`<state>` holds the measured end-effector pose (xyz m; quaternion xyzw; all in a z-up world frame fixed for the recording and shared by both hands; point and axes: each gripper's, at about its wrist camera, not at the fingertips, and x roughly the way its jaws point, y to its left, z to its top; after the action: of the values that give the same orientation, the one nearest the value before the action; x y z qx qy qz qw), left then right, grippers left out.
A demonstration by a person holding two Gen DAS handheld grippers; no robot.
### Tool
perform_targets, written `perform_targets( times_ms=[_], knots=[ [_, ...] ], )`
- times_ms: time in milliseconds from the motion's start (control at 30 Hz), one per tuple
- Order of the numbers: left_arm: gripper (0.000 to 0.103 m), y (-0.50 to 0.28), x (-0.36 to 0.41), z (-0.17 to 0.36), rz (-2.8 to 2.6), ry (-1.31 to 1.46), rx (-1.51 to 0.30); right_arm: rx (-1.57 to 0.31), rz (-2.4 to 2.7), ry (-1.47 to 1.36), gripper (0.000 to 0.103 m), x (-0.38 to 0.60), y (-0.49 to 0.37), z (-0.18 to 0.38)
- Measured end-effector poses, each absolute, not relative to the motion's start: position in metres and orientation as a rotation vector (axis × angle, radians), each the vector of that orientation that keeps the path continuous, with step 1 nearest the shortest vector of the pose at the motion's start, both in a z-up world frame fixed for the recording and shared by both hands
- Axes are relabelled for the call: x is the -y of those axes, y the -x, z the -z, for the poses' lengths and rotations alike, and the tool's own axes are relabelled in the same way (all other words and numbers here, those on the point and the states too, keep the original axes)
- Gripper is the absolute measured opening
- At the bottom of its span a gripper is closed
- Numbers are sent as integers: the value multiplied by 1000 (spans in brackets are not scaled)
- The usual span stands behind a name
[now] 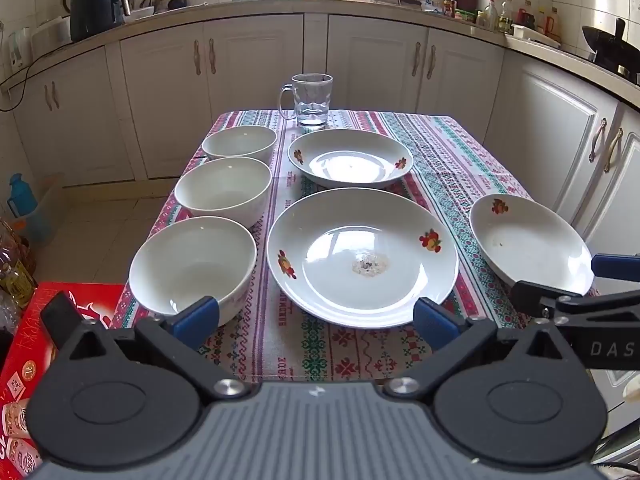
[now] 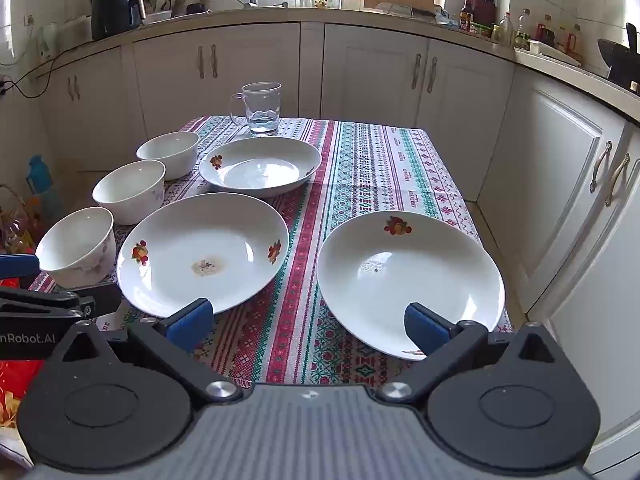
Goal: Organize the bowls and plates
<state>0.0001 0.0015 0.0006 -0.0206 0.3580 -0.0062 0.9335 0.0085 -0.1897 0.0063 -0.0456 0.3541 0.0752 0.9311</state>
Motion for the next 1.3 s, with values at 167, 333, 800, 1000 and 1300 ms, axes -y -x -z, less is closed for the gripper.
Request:
perform_targets(
  times_ms=[167,333,800,1000,1300],
  knots=[
    [102,0,-2,-1,6,24,-729,-720,-149,97,103,190,-7,-7],
    [102,1,-6,-1,0,21,-729,-718,-151,104,103,188,-5,-13],
    [102,-1,1,5,-10,20,-743,-710,-150,120,103,185,-5,-8],
    [102,-1,1,5,-8,22,-743,-710,-151,121,103,186,-5,-8],
    [102,2,0,3,-12,22,-741,-707,-154,125,103,185,-4,-9]
  ],
)
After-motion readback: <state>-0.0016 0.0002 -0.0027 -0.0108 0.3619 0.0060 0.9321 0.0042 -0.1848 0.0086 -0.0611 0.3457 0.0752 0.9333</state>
